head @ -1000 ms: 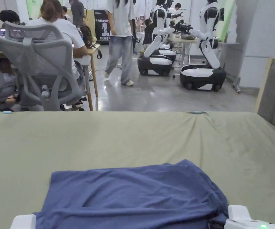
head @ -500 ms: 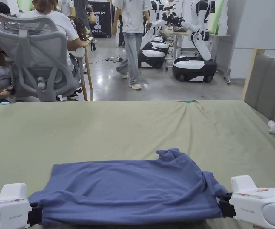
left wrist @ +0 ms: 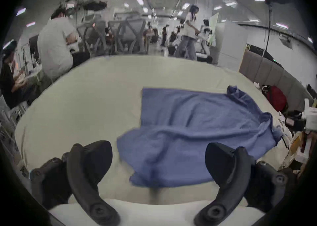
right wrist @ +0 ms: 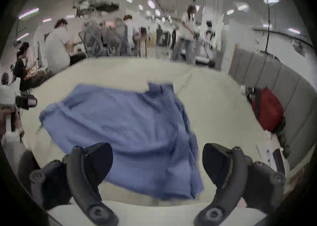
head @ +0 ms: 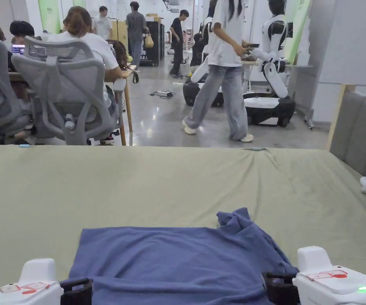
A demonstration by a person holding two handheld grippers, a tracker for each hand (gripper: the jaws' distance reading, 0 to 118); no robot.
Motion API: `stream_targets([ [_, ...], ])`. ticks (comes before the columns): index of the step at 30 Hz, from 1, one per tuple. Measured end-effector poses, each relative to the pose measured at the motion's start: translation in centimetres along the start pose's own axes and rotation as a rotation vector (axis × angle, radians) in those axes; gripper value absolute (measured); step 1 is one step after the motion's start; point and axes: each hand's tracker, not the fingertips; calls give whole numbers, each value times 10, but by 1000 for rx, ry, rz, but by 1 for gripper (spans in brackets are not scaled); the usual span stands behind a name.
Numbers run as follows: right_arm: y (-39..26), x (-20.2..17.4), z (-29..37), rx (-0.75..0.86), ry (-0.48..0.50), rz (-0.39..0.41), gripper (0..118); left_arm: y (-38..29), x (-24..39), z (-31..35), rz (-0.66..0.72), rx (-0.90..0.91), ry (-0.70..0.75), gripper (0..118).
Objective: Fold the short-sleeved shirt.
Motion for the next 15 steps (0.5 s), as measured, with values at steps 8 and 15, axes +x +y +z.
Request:
stream_targets([
  [8, 20, -65, -5, 193, -16, -77, 7, 19, 57, 1, -91, 227, 31, 9],
  [15, 19, -66, -24, 173, -22, -21, 0, 28, 43, -29, -80, 149, 9, 0],
])
